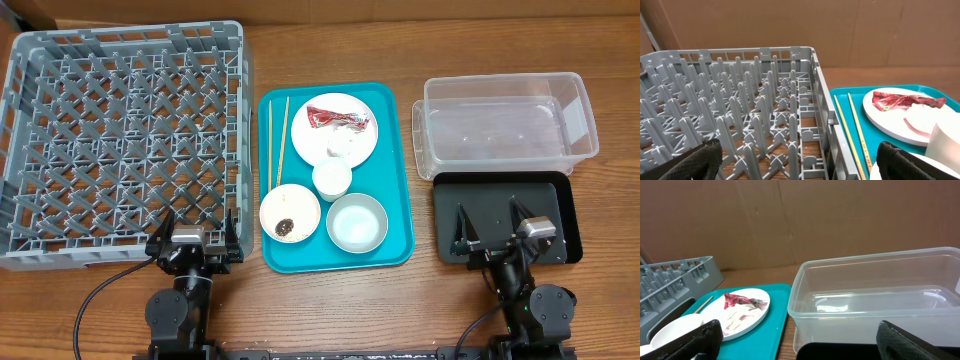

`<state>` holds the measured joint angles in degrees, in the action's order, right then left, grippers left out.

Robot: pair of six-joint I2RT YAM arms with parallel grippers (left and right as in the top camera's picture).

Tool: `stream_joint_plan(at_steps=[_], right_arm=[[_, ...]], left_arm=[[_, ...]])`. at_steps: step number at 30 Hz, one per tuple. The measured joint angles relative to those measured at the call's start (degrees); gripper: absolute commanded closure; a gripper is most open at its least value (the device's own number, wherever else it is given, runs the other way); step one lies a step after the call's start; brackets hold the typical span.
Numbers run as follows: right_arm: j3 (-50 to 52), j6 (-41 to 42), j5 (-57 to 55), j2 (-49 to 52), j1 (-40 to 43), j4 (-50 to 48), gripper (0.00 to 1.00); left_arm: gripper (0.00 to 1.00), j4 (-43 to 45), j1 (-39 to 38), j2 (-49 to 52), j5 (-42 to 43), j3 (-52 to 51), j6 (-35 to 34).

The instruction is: Sort waste into correct bins and load items into the dishwasher

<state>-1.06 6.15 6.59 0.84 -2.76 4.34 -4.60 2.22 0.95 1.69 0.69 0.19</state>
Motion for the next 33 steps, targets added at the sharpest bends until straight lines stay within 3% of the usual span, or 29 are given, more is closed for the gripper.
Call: stream_joint_plan(at_steps=[33], right_arm=[[0.0,0.0,4.0,0.0,0.0,-0.3,0.00]], left_arm=[[0.00,0.0,0.0,0.0,0.0,0.0,0.0]])
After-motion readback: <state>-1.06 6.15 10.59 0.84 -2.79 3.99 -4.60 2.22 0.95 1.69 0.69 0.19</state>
